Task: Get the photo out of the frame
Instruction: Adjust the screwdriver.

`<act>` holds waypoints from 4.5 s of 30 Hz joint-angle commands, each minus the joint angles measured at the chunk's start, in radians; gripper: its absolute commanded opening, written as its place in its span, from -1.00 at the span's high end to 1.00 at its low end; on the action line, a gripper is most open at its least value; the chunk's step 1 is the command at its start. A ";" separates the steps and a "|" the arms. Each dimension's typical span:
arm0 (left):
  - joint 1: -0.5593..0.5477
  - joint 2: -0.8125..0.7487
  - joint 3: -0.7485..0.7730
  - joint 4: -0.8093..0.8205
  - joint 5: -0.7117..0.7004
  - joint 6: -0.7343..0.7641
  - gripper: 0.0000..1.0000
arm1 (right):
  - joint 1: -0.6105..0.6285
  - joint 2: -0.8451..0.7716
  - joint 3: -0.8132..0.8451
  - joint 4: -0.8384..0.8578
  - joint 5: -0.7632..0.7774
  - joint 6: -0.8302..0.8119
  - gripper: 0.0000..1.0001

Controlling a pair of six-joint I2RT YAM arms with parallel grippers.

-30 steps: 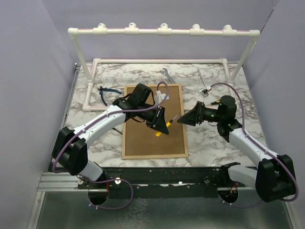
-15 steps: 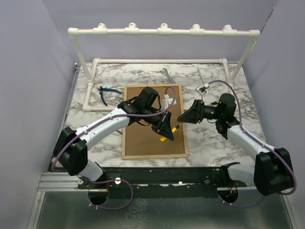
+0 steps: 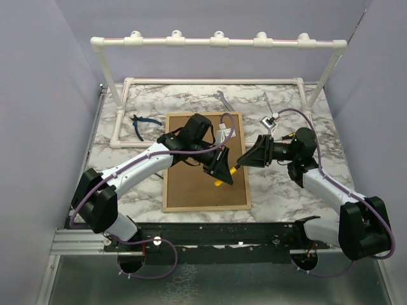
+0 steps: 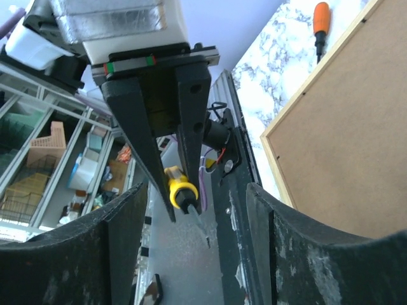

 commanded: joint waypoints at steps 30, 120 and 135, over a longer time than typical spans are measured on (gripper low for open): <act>0.083 -0.219 -0.246 0.480 -0.255 -0.347 -0.51 | 0.035 0.005 -0.171 0.423 0.275 0.340 0.99; 0.114 -0.307 -0.501 1.065 -0.356 -0.803 0.20 | 0.136 -0.104 -0.023 0.140 0.462 0.262 0.99; 0.115 -0.309 -0.504 1.065 -0.348 -0.805 0.54 | 0.136 -0.096 -0.025 0.128 0.457 0.253 0.99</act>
